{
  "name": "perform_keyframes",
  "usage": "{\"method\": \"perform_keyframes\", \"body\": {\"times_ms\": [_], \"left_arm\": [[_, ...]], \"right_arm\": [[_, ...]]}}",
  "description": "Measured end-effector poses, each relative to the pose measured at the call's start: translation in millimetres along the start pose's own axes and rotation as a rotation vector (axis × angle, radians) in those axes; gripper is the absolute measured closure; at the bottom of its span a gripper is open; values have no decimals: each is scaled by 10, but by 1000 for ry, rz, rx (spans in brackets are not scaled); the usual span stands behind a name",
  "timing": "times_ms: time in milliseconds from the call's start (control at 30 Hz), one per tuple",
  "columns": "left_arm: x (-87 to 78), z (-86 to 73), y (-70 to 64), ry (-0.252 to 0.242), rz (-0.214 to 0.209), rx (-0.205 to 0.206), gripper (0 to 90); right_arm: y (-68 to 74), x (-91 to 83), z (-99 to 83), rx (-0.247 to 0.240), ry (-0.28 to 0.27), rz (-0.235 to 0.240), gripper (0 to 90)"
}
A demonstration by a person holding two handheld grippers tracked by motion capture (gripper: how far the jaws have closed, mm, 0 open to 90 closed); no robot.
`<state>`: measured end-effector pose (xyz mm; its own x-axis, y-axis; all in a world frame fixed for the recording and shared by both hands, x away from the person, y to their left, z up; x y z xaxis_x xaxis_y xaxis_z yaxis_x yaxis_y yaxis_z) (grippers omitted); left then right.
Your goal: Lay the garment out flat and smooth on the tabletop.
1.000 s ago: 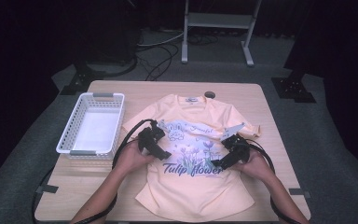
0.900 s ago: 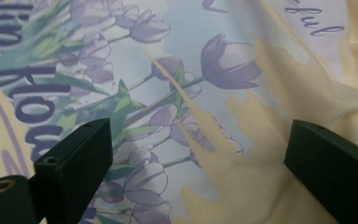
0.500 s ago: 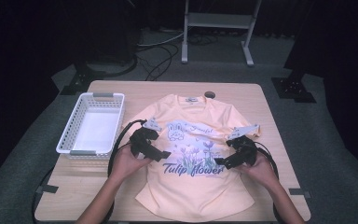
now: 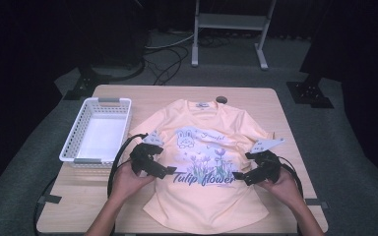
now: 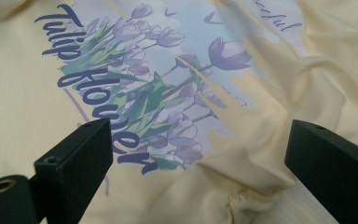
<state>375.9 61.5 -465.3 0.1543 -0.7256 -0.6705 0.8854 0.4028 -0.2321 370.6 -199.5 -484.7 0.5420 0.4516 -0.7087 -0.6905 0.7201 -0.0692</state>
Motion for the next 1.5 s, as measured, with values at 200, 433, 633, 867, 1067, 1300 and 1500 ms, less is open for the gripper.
{"method": "perform_keyframes", "body": {"times_ms": [200,433,633,867,1067,1300,1500], "left_arm": [[-35,-50,-57,-7,-3,-3,100],[-90,-111,-104,-14,1,-10,100],[-141,-150,-148,-23,7,-11,100],[-213,-224,-208,-35,12,-12,100],[-272,-281,-250,-43,17,-17,100],[-343,-336,-301,-58,24,-18,100],[-394,-398,-361,-65,26,-21,101]], "right_arm": [[2,-67,-72,13,-7,-4,73],[7,-140,-143,17,-11,-9,73],[10,-208,-204,24,-13,-10,73],[16,-279,-293,36,-17,-16,73],[24,-356,-353,43,-21,-25,73],[26,-445,-416,52,-29,-36,72],[35,-515,-477,59,-38,-42,73]]}}
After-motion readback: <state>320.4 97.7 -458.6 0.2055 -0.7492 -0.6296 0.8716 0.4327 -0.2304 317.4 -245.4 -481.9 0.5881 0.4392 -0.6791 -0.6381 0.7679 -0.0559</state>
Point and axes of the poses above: each handheld gripper's, and its own axes: x roughly forward along the jaws, z roughly out of its top, y roughly to its left, the point moved 10 cm from there along x, roughly forward along the jaws, and after that the axes turned 11 degrees about -z, right-handed, at the moved point
